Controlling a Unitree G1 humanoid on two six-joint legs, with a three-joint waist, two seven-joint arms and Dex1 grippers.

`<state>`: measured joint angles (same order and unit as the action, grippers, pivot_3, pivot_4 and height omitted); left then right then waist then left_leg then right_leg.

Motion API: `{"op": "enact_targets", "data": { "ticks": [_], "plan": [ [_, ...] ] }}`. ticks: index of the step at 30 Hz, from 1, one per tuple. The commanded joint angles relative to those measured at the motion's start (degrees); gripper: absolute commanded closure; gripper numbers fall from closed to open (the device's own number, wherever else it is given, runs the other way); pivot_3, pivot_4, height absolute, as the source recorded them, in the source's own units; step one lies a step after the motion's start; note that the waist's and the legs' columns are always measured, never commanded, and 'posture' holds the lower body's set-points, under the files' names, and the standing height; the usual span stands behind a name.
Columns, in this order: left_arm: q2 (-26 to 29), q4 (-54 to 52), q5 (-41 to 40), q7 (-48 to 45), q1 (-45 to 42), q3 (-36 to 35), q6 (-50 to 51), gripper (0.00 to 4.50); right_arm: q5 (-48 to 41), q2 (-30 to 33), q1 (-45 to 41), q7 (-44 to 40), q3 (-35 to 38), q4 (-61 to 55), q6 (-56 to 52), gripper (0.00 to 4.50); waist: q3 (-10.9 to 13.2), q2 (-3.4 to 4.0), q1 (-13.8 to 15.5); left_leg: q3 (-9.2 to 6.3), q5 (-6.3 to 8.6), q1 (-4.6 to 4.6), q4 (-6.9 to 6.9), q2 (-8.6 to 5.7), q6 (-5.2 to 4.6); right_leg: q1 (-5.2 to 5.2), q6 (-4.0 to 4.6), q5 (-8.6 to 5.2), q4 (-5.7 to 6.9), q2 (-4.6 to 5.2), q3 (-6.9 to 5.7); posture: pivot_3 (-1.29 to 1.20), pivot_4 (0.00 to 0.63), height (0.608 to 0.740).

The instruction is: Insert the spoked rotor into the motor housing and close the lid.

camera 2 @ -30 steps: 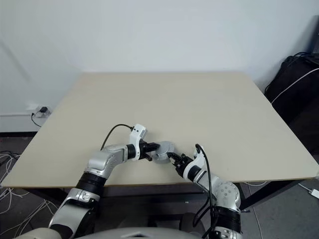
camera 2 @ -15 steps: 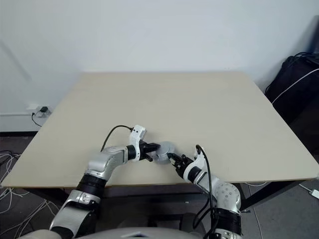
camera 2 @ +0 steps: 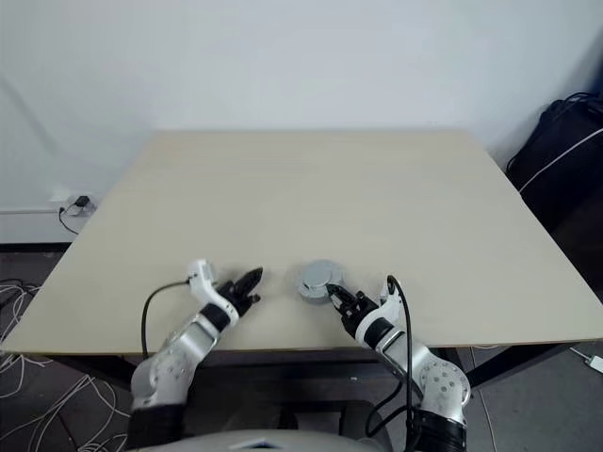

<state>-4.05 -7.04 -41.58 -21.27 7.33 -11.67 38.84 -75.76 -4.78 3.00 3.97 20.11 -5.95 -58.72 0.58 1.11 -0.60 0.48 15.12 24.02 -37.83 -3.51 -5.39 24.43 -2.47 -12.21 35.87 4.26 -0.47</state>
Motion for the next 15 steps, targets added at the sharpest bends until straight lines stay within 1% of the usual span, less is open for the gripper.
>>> {"op": "enact_targets", "data": {
  "ticks": [1, 4, 8, 9, 15],
  "plan": [
    [-5.0, -4.8, -9.0, -0.1, 3.2, 0.2, 3.2, 4.5, -6.0, -3.1, -2.7, -0.8, -1.8, -4.5, 1.9, 3.21, 0.0, 0.0, 0.1, -0.01, 0.0, -0.03, -0.01, 0.0, 0.0, -0.05, 0.0, 0.0, 0.0, 0.0, -0.02, 0.0, 0.0, 0.74],
    [-6.7, -4.7, -16.3, 0.1, 5.2, 0.7, 5.3, 3.9, -7.8, -1.8, -4.0, -0.8, -3.3, -4.4, 1.9, 3.21, 0.1, 0.01, 0.0, 0.0, 0.0, -0.07, -0.11, 0.0, -0.01, -0.13, -0.01, 0.0, 0.0, 0.0, -0.04, 0.0, 0.0, 0.74],
    [-7.5, -4.0, -24.0, 0.6, 5.6, 1.1, 5.2, 2.58, -8.7, -0.6, -4.7, -0.6, -5.1, -4.0, 1.9, 3.21, 0.1, 0.0, 0.1, 0.0, -0.01, -0.17, -0.15, 0.0, -0.01, -0.24, -0.01, 0.01, 0.01, -0.04, -0.05, 0.0, 0.0, 0.74],
    [-7.4, -3.9, -24.9, 0.8, 5.7, 1.5, 4.8, 2.18, -8.9, -0.4, -4.8, -0.6, -5.4, -3.9, 2.0, 3.21, 0.1, 0.0, 0.1, 0.0, -0.01, -0.18, -0.15, 0.0, -0.01, -0.25, -0.01, 0.0, 0.01, -0.06, -0.04, 0.0, 0.0, 0.74],
    [-7.7, -1.9, -30.3, 1.7, 6.0, 2.5, 2.6, 0.2, -9.3, 0.7, -4.7, -0.5, -6.7, -3.6, 1.9, 3.21, 0.1, 0.0, 0.1, 0.03, -0.02, -0.2, -0.16, 0.0, 0.02, -0.25, 0.0, 0.0, 0.0, -0.11, 0.04, 0.0, 0.0, 0.74]
  ]
}}
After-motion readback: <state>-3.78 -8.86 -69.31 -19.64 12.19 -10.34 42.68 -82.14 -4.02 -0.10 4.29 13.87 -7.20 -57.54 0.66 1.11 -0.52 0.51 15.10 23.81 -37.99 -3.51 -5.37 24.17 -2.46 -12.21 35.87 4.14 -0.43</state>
